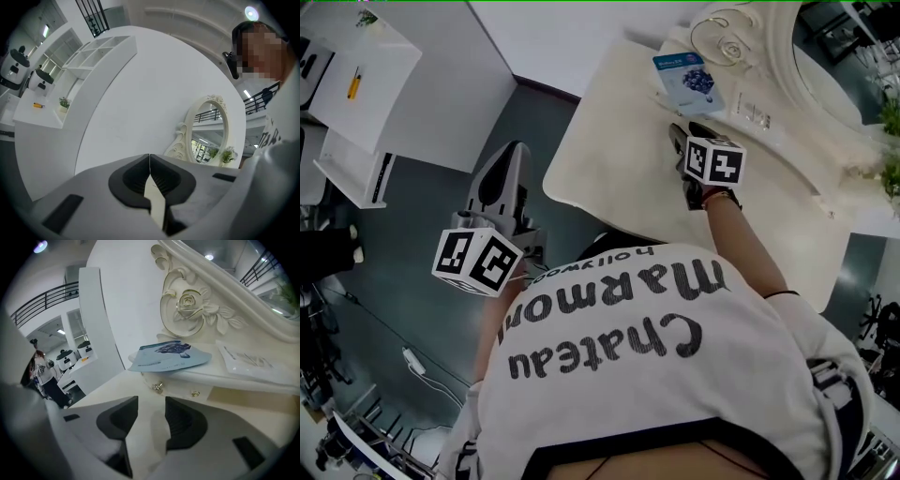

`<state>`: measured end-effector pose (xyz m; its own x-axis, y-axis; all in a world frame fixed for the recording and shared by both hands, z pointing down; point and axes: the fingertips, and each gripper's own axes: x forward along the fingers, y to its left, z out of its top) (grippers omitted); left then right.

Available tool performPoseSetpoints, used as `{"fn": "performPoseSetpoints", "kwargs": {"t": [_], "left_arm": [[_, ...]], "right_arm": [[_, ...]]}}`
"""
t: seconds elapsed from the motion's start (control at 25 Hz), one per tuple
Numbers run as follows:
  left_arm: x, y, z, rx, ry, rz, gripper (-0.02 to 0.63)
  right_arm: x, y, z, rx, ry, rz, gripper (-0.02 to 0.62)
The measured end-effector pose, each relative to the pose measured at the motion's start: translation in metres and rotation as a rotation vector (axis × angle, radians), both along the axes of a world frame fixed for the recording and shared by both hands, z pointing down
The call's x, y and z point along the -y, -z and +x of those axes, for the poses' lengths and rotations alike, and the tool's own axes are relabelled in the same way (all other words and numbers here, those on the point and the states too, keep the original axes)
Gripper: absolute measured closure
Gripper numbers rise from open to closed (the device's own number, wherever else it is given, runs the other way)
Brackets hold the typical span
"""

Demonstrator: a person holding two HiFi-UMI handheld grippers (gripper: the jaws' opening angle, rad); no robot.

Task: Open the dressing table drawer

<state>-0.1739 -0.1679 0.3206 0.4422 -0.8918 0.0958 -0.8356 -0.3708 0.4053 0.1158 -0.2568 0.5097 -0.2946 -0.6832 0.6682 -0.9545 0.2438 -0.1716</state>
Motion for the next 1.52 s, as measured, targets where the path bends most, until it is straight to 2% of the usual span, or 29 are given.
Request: {"fn": "performPoseSetpoints", "kwargs": {"t": [0.28, 0.44, 0.72, 0.92, 1.52], "left_arm": [[-0.011, -0.006, -0.026, 0.012, 0.051, -0.02, 0.583], [-0.019, -0.009, -0.037, 0.011, 0.083, -0.031, 0.583], [-0.024, -0.008, -0.052, 0.014, 0.13, -0.032, 0.583], [-0.022, -0.007, -0.049, 0.007, 0.125, -0.032, 0.583], [-0.017, 0.005, -0.035, 0.016, 0.11, -0.001, 0.583]], "right_arm": [[0.019, 0.007, 0.005, -0.048, -0.106, 0.063, 0.409], [0.026, 0.002, 0.01, -0.094, -0.126, 0.076, 0.447], [0.031, -0.003, 0.003, -0.077, -0.147, 0.079, 0.457], [0.032, -0.004, 0.002, -0.054, -0.182, 0.056, 0.483], [0.031, -0.005, 0.003, -0.054, -0.172, 0.053, 0.494]]}}
